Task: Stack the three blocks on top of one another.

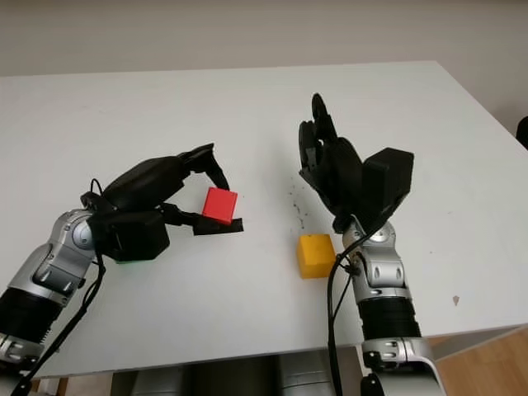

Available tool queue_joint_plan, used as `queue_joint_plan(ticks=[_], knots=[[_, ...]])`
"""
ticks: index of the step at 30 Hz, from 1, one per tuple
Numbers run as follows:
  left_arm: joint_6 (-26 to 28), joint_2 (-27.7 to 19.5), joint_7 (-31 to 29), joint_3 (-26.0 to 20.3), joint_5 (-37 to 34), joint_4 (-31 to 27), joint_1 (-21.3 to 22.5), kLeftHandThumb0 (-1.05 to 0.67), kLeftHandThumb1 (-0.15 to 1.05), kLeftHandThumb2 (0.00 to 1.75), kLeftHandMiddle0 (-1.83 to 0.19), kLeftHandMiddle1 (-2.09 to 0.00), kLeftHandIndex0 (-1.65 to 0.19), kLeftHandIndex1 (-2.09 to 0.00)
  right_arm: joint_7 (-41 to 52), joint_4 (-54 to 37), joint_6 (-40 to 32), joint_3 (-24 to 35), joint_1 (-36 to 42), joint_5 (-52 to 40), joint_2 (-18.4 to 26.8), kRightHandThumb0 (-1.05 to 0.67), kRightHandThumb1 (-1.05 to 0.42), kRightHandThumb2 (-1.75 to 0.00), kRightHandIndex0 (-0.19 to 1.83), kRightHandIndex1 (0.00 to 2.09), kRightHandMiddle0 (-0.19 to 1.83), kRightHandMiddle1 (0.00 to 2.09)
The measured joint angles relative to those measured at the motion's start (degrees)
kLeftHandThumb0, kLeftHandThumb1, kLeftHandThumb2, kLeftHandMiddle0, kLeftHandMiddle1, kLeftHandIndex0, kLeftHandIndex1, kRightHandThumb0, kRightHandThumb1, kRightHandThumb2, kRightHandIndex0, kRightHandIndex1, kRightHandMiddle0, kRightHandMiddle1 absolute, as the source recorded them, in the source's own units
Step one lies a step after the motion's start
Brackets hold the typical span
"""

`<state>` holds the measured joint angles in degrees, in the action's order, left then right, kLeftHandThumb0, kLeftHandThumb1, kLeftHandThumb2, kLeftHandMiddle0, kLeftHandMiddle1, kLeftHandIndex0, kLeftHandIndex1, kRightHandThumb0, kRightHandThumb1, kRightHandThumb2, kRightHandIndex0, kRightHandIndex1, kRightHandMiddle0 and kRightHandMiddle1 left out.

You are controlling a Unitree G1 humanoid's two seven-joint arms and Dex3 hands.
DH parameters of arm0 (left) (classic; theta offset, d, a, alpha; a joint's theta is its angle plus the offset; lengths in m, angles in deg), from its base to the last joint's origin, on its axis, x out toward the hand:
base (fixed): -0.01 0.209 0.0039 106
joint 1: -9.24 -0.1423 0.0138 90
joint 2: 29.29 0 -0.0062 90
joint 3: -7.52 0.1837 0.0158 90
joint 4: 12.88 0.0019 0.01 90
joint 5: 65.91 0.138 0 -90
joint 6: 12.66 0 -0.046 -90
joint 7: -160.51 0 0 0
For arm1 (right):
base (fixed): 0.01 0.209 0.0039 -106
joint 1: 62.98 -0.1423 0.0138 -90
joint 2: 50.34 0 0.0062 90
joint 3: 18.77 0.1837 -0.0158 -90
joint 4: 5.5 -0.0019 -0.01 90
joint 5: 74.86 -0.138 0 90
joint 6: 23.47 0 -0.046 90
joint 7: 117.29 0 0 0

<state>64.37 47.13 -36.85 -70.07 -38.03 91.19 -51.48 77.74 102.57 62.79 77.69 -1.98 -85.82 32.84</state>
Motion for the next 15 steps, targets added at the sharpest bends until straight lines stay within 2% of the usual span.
queue_joint_plan(ticks=[7,15], knots=[[1.88,-0.04,-1.27,0.00,-0.63,-0.01,0.04,-0.46,1.05,0.07,-0.09,-0.06,-0.28,-1.55,0.15,0.01,0.01,-0.02,0.00,0.08,0.01,-0.69,-1.05,-0.70,-0.19,0.00,-0.19,0.00],[6.21,-0.04,-2.46,0.00,0.17,-1.27,0.07,-0.54,1.05,0.06,-0.01,-0.05,-0.23,-1.03,0.26,0.02,0.04,0.03,0.00,-0.13,0.01,-0.69,-1.05,-0.69,-0.19,0.00,-0.19,0.00]])
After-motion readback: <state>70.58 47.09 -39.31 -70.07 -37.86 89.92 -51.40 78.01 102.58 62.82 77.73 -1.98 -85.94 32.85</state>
